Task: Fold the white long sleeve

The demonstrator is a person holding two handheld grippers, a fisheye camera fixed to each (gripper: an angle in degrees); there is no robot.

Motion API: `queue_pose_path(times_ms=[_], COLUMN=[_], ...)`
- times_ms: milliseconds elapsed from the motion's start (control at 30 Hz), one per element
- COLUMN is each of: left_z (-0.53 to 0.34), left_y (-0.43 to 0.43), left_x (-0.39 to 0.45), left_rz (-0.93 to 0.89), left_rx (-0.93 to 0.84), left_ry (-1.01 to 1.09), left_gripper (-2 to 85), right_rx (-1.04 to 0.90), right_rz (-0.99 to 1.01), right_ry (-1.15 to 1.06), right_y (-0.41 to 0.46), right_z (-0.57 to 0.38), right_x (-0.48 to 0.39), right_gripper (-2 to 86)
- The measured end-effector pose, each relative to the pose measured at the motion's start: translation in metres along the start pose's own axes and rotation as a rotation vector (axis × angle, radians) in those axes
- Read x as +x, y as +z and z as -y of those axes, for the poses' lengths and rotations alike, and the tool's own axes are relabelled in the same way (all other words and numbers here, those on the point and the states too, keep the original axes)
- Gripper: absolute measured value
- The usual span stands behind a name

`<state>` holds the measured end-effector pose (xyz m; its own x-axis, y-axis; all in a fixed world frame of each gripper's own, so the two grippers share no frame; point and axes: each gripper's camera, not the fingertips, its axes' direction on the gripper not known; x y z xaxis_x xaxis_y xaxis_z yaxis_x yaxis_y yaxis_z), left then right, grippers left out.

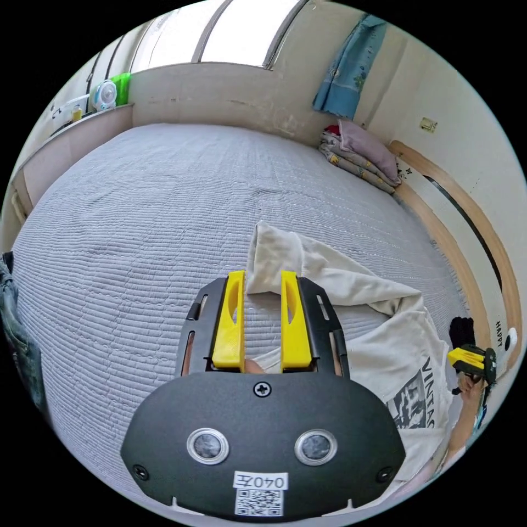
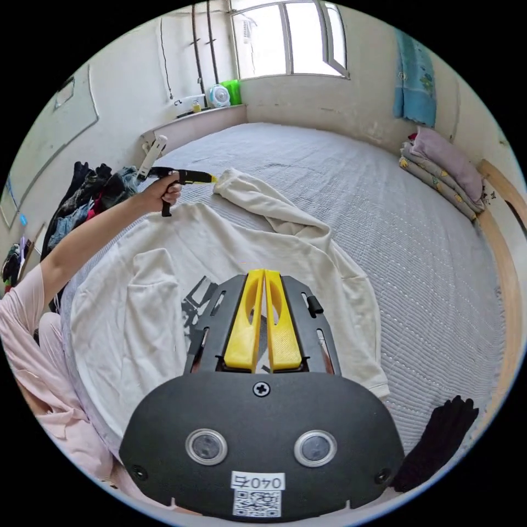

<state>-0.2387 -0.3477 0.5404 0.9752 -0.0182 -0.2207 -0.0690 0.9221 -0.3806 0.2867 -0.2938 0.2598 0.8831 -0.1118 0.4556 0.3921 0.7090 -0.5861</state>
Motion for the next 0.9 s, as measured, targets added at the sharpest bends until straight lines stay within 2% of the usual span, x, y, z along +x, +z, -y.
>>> queue_pose_path(times_ms=[67, 233, 333, 400, 500, 633, 700, 900], left_z=[-0.001, 0.000, 0.018, 0.030, 0.036, 0.029, 0.012, -0.017], left_y=[0.012, -0.011, -0.074, -0.131, -0.196, -0.249, -0.260, -0.300], left_x=[-0.003, 0.004, 0.028, 0.066, 0.111, 0.160, 0.192, 0.226], left_rz=[0.002, 0.066, 0.103, 0.201, 0.212, 0.152, 0.217, 0.210], left_rx=[-0.040, 0.009, 0.176, 0.306, 0.440, 0.502, 0.515, 0.570], left_ry=[-0.045, -0.062, 0.052, 0.218, 0.400, 0.588, 0.711, 0.806], left_gripper=[5.3, -0.7, -1.4, -1.5, -1.5, -1.5, -1.5, -1.5], right_rx=[-0.045, -0.053, -0.015, 0.012, -0.004, -0.150, -0.149, 0.048], right_rz=[-0.097, -0.112, -0.064, -0.021, 0.021, 0.117, 0.111, -0.040], right_ry=[-0.022, 0.051, 0.103, 0.137, 0.146, 0.156, 0.170, 0.073], right_y=[0.005, 0.012, 0.013, 0.017, 0.040, 0.093, 0.087, -0.006], right_z=[-0.004, -0.006, 0.005, 0.013, 0.027, 0.034, 0.034, 0.009], right_x=[0.002, 0.018, 0.026, 0.028, 0.026, 0.018, 0.016, 0.010], right_gripper=[-1.0, -1.0, -0.9, -0.9, -0.9, -0.9, -0.8, 2.2])
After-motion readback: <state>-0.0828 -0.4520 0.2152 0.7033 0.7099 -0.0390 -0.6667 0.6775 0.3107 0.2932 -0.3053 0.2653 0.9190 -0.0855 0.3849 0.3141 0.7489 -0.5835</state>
